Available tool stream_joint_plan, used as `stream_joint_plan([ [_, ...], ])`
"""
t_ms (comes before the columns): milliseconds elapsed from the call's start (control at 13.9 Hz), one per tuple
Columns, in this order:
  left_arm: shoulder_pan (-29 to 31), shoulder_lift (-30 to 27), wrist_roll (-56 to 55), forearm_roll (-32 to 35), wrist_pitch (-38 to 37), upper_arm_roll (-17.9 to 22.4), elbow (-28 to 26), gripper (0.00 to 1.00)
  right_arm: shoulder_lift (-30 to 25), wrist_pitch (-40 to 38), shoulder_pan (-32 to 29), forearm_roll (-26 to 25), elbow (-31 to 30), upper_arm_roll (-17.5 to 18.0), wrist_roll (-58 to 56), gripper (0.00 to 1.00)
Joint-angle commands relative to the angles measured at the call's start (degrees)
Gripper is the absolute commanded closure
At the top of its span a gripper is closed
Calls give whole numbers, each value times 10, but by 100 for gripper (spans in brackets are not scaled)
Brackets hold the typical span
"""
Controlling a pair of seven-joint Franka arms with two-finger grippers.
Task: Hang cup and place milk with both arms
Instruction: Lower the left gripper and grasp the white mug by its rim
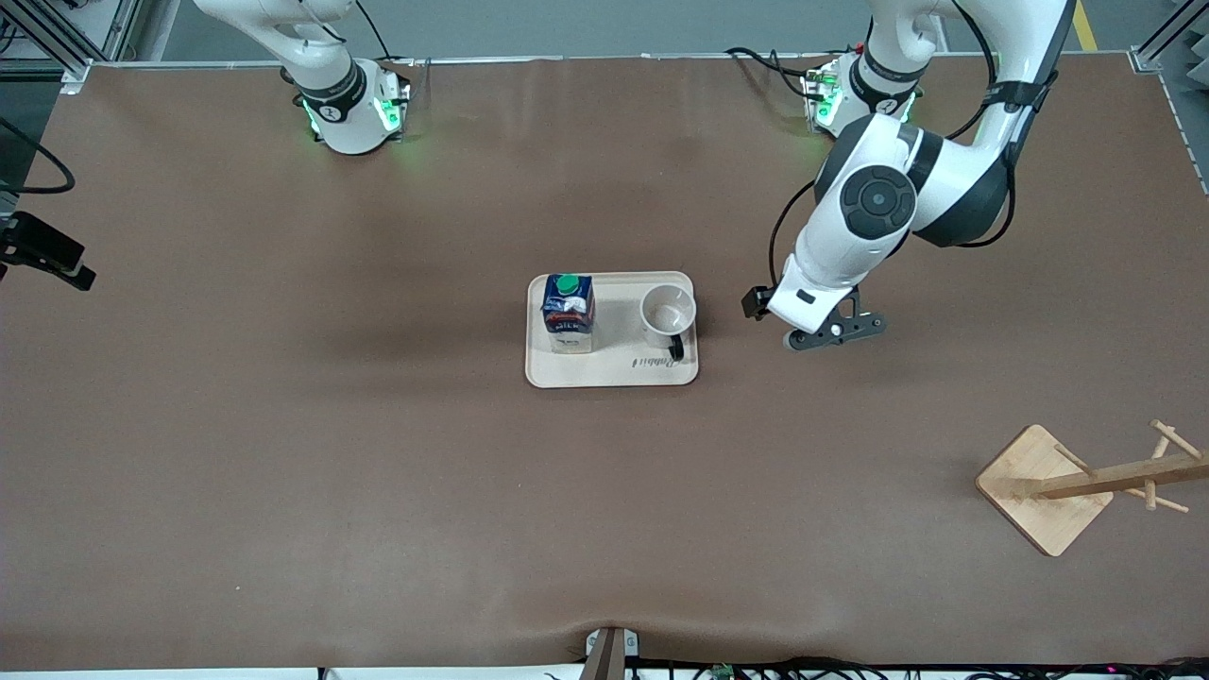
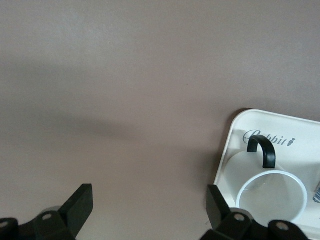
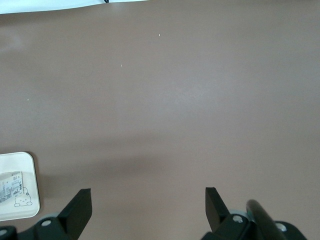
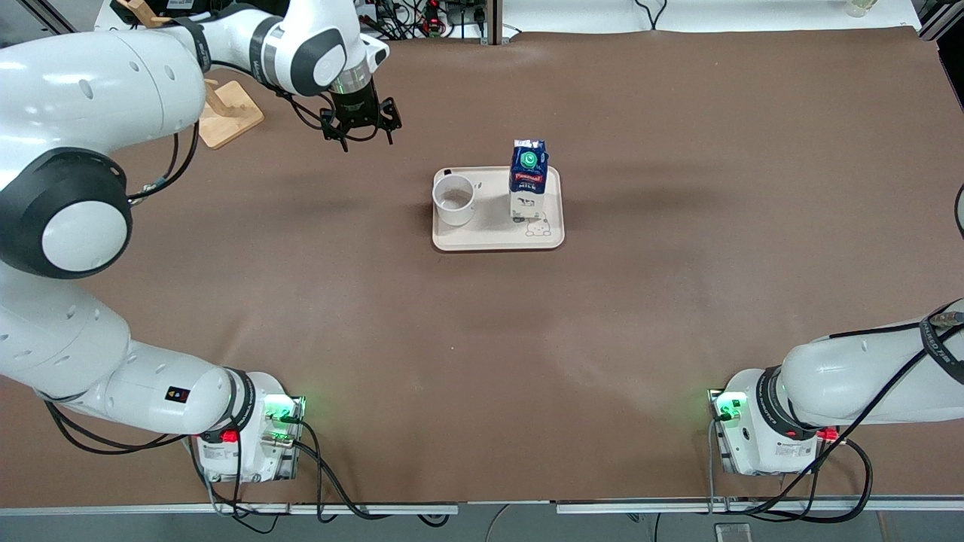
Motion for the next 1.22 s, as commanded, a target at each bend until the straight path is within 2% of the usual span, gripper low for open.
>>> stream_joint_plan([
  [0, -2, -2, -9, -22, 13, -4, -3, 0, 2, -1, -6, 0, 2, 4, 2, 0],
  [287, -23, 31, -12, -34, 58, -22, -3, 0, 3, -2, -6, -1, 4, 4, 1, 0],
  [359, -34, 39, -12, -36, 73, -32, -3, 19, 3, -2, -5, -1, 4, 4, 1, 0],
  [430, -45, 44, -16, -36, 86, -34, 0, 32, 3, -2, -6, -1, 3, 4, 1, 0],
  [574, -52, 56, -24, -36, 91, -34, 2, 33, 4, -1, -6, -1, 4, 4, -1, 0],
  [646, -58, 68, -29, -36, 92, -34, 2, 43, 4, -1, -6, -1, 4, 4, -1, 0],
  [717, -70, 78, -43, -36, 94, -34, 3, 48, 4, -1, -6, -1, 4, 4, -1, 0],
  [861, -77, 106, -90, -31, 142, -34, 4, 43, 14, -1, -4, -1, 1, 4, 1, 0],
  [1148, -93, 145, -112, -23, 163, -32, 15, 46, 36, -8, -2, 0, 0, 5, 1, 0],
])
